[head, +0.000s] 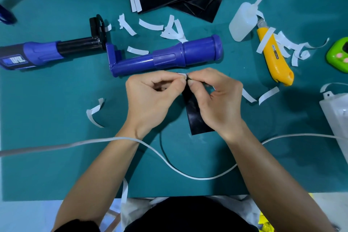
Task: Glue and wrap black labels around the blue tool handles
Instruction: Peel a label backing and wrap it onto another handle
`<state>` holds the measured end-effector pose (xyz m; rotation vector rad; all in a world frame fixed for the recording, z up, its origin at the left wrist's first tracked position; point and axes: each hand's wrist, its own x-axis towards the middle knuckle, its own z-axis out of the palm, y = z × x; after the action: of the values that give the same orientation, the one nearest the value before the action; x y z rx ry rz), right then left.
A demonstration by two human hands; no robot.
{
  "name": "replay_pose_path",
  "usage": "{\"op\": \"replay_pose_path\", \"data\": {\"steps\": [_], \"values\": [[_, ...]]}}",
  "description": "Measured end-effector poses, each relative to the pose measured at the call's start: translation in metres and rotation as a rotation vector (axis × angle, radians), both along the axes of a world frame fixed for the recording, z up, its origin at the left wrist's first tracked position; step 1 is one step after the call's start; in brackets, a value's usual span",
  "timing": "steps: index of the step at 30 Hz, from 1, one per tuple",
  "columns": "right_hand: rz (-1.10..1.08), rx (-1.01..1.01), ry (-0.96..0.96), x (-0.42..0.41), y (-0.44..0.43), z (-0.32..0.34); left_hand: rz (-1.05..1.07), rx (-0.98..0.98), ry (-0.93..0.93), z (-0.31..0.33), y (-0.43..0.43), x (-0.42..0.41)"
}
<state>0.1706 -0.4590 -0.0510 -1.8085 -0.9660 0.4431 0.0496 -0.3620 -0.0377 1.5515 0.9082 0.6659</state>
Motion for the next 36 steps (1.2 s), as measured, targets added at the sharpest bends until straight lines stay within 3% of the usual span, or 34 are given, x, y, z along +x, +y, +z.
{"op": "replay_pose_path", "data": {"steps": [5,9,16,36], "values": [[-0.001,0.075,-0.264,0.001,-0.001,-0.004,-0.053,-0.138,-0.03,0.004,0.002,0.0],[0.003,0.095,-0.315,0.001,-0.001,-0.007,-0.039,-0.234,-0.037,0.004,0.003,0.003],[0.036,0.121,-0.416,0.001,-0.001,-0.011,0.0,-0.206,0.015,0.005,0.0,0.004],[-0.004,0.141,-0.189,-0.002,-0.002,-0.006,0.018,-0.271,0.006,0.009,0.0,0.006]]}}
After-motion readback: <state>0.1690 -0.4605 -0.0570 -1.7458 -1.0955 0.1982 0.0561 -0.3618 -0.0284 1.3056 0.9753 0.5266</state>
